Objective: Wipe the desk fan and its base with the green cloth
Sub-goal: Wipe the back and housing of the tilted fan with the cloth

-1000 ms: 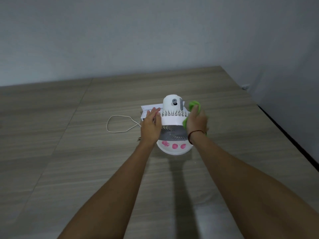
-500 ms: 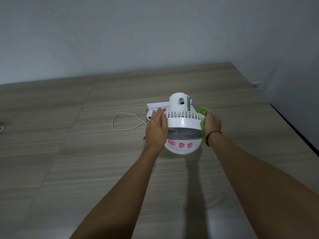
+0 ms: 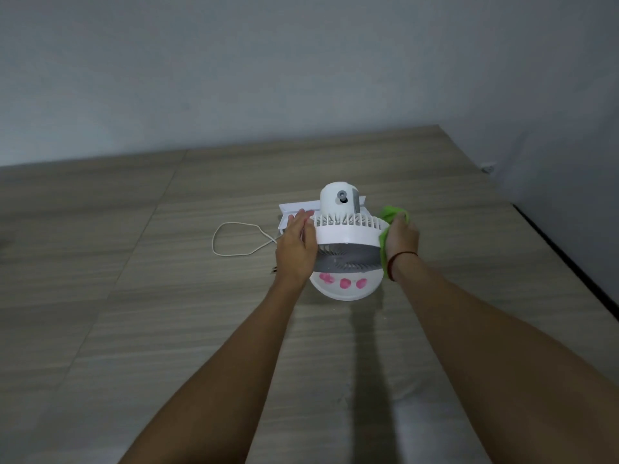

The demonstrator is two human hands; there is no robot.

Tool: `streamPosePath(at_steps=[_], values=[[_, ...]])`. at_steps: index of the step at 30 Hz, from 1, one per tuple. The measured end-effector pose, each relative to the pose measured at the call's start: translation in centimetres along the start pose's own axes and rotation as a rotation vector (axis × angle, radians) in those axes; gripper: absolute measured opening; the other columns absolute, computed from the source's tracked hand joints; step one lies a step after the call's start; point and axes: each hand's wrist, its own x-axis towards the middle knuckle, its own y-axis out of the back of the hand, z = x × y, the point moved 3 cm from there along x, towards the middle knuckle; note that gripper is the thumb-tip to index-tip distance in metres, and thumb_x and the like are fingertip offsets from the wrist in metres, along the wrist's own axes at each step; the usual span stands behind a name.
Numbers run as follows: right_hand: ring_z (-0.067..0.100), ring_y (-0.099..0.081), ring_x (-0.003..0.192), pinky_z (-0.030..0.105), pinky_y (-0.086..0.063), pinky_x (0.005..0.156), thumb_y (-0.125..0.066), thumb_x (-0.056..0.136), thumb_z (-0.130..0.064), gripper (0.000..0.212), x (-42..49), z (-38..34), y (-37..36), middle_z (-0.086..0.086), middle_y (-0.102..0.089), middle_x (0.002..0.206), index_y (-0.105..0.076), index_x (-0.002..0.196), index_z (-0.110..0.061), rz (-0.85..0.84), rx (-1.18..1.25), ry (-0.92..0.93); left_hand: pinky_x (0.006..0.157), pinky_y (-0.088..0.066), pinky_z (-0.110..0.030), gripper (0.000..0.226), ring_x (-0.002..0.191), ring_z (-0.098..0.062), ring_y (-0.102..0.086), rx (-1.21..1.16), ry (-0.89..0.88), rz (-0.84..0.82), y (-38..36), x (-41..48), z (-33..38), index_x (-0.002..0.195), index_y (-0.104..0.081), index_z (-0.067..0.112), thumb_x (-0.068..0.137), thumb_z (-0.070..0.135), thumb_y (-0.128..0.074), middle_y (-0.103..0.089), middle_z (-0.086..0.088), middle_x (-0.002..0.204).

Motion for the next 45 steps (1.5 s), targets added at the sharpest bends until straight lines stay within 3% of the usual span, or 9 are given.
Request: streamPosePath(at_steps=[3,10,15,20,25,28,33,37,45], values=[[0.034,-0.059,0.109,0.042,-0.042,0.103,-0.031,0.098,-0.032,0.043,-1.6,-1.0,-1.1,0.018,-0.065,0.116,-0.064,0.111,-0.008,0.048,-0.266,0.177,0.115,-0.031,-0.037,0.038,0.142,-0.024,-0.035,0.0,0.026,0.025,-0.1,0.1,0.4,0.131,-0.055,0.005,0.1,0.018,-0.038,-0.048,-0.01,0.146],[0.025,-0.045,0.131,0.041,-0.006,0.121,-0.017,0.091,-0.039,0.061,-6.3,-2.3,-5.4,0.015,-0.063,0.125,-0.063,0.11,-0.005,-0.181,-0.577,0.587,0.116,-0.028,-0.04,0.038,0.139,-0.023,-0.037,-0.13,0.109,-0.021,0.3,0.5,0.3,0.128,-0.058,0.009,0.1,0.021,-0.036,-0.049,-0.009,0.145],[0.021,-0.044,0.13,0.039,-0.017,0.12,-0.026,0.096,-0.03,0.046,-6.8,-2.9,-5.5,0.006,-0.059,0.133,-0.057,0.126,-0.015,-0.32,-0.419,0.546,0.107,-0.04,-0.041,0.047,0.117,-0.022,-0.057,-0.341,0.28,-0.026,1.1,1.0,0.2,0.108,-0.07,0.02,0.094,0.046,-0.033,-0.065,-0.006,0.124],[0.027,-0.049,0.128,0.034,-0.038,0.107,-0.048,0.086,-0.008,0.049,-4.4,-3.6,-1.6,0.01,-0.054,0.139,-0.049,0.135,-0.013,-0.063,-0.337,0.401,0.117,-0.027,-0.046,0.079,0.146,-0.018,-0.024,-0.131,0.17,-0.132,-0.9,0.3,1.6,0.13,-0.056,0.024,0.067,0.072,-0.057,-0.038,-0.004,0.152],[0.032,-0.049,0.126,0.041,-0.042,0.105,-0.066,0.065,-0.063,0.084,-3.1,-1.7,1.3,0.013,-0.053,0.135,-0.053,0.128,-0.009,-0.005,-0.42,-0.042,0.116,-0.027,-0.046,0.066,0.146,-0.021,-0.023,-0.041,0.108,-0.076,-1.1,0.4,1.0,0.133,-0.053,0.018,0.079,0.054,-0.063,-0.04,-0.008,0.151],[0.032,-0.053,0.123,0.041,-0.046,0.101,-0.066,0.057,-0.073,0.095,-3.1,-1.1,1.8,0.015,-0.055,0.134,-0.056,0.124,-0.007,0.015,-0.429,-0.123,0.117,-0.022,-0.047,0.051,0.148,-0.022,-0.017,0.027,0.07,-0.094,-1.2,0.4,1.3,0.131,-0.056,0.021,0.087,0.046,-0.058,-0.037,-0.012,0.152],[0.031,-0.064,0.103,0.032,-0.048,0.081,-0.072,0.071,-0.044,0.054,-3.2,-1.8,1.3,0.015,-0.067,0.113,-0.066,0.106,-0.003,-0.007,-0.299,-0.018,0.114,-0.027,-0.044,0.031,0.142,-0.029,-0.03,0.134,-0.029,0.047,-1.4,-0.8,3.3,0.113,-0.069,0.009,0.091,0.026,-0.054,-0.043,-0.016,0.147],[0.023,-0.059,0.08,0.027,-0.043,0.069,-0.066,0.079,-0.028,0.027,-3.7,-2.7,1.4,0.008,-0.064,0.088,-0.068,0.093,-0.005,-0.078,-0.349,0.136,0.094,-0.036,-0.039,0.025,0.106,-0.028,-0.053,0.345,-0.116,0.161,-1.0,-1.6,4.7,0.095,-0.07,0.006,0.09,0.023,-0.052,-0.061,-0.01,0.11],[0.023,-0.061,0.083,0.037,-0.052,0.082,-0.065,0.079,-0.01,0.013,-4.6,-4.2,1.7,0.005,-0.063,0.08,-0.058,0.071,-0.017,-0.284,-0.09,0.021,0.066,-0.034,-0.032,0.016,0.072,-0.025,-0.046,0.103,-0.105,0.171,0.9,-2.2,6.1,0.083,-0.05,0.005,0.09,0.019,-0.047,-0.058,-0.012,0.078]])
